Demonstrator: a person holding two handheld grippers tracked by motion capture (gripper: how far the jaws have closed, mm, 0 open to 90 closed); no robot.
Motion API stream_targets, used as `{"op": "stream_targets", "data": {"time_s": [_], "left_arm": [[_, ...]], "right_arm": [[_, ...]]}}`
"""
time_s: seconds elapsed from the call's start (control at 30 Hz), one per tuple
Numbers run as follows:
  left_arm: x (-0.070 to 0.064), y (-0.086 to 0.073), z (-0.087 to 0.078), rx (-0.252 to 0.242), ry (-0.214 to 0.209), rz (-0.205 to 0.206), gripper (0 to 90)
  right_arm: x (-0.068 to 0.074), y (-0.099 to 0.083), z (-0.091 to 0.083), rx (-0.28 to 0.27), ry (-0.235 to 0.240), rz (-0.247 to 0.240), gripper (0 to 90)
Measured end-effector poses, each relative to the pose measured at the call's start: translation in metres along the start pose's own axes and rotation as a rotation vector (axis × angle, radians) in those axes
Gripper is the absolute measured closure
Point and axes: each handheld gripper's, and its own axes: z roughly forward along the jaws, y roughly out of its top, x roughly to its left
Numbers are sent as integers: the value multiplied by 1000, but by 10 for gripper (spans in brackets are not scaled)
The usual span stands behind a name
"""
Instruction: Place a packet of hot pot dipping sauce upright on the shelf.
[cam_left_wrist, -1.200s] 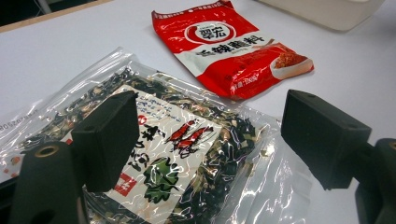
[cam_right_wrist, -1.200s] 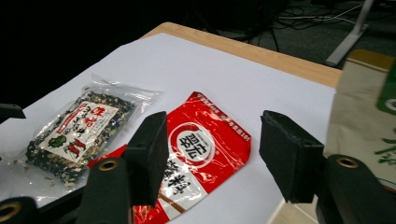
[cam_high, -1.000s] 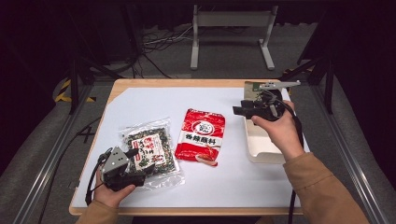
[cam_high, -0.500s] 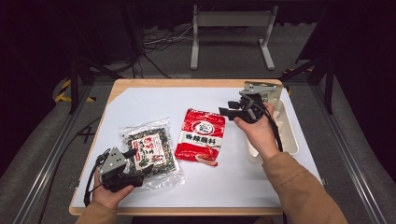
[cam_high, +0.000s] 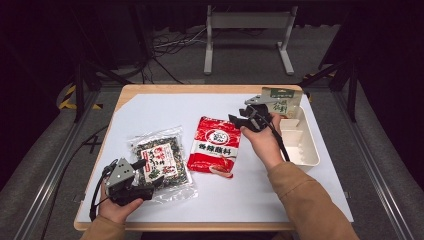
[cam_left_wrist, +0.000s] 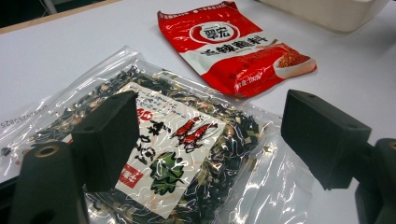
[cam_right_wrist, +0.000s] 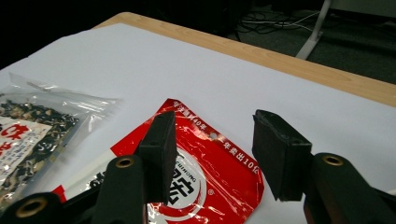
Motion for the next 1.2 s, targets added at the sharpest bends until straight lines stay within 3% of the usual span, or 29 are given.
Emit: {"op": "stream_targets", "data": {"time_s": [0.23, 0.6, 0.97, 1.2], "left_arm": [[1, 0, 0, -1, 1, 2, 199], [1, 0, -1, -4, 2, 1, 199], [1, 0, -2, -4, 1, 2, 199], [1, 0, -2, -7, 1, 2, 199]], "right_arm": [[0, -10, 24, 23, -51, -38, 426], [-6, -25, 51, 92, -78, 10, 384], [-12, -35, 66, 116, -96, 31, 417], [-14, -40, 74, 149, -108, 0, 435]]}}
